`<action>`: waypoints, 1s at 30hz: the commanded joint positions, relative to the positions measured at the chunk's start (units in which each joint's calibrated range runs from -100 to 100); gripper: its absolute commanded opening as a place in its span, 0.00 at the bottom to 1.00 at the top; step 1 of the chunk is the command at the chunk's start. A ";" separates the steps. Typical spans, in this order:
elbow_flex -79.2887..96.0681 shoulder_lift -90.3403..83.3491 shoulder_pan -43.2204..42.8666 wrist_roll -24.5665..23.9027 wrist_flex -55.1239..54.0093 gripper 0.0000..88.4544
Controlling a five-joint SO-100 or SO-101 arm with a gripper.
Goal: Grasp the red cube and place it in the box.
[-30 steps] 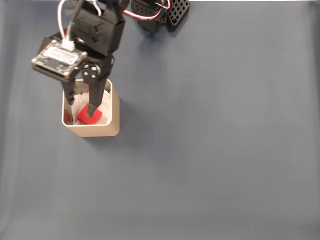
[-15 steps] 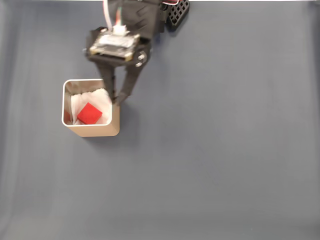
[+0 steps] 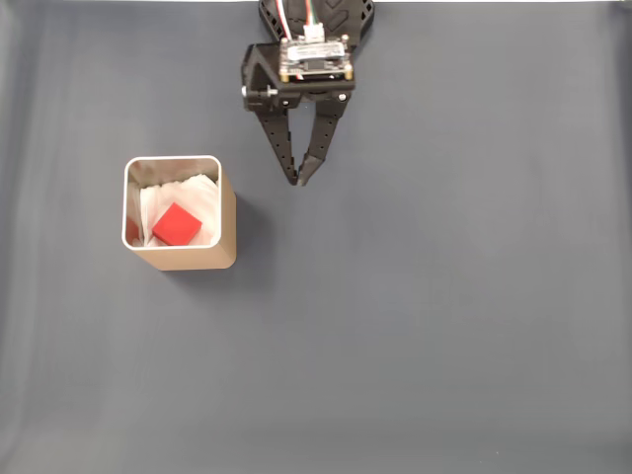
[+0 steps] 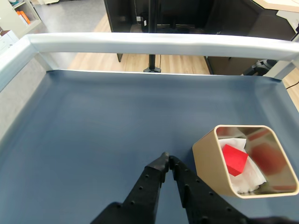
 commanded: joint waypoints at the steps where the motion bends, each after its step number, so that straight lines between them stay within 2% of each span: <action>1: 2.80 -3.84 -0.49 0.78 -0.59 0.00; 25: 33.33 -20.11 2.50 1.71 1.71 0.00; 30: 33.52 -21.49 1.57 1.71 8.93 0.00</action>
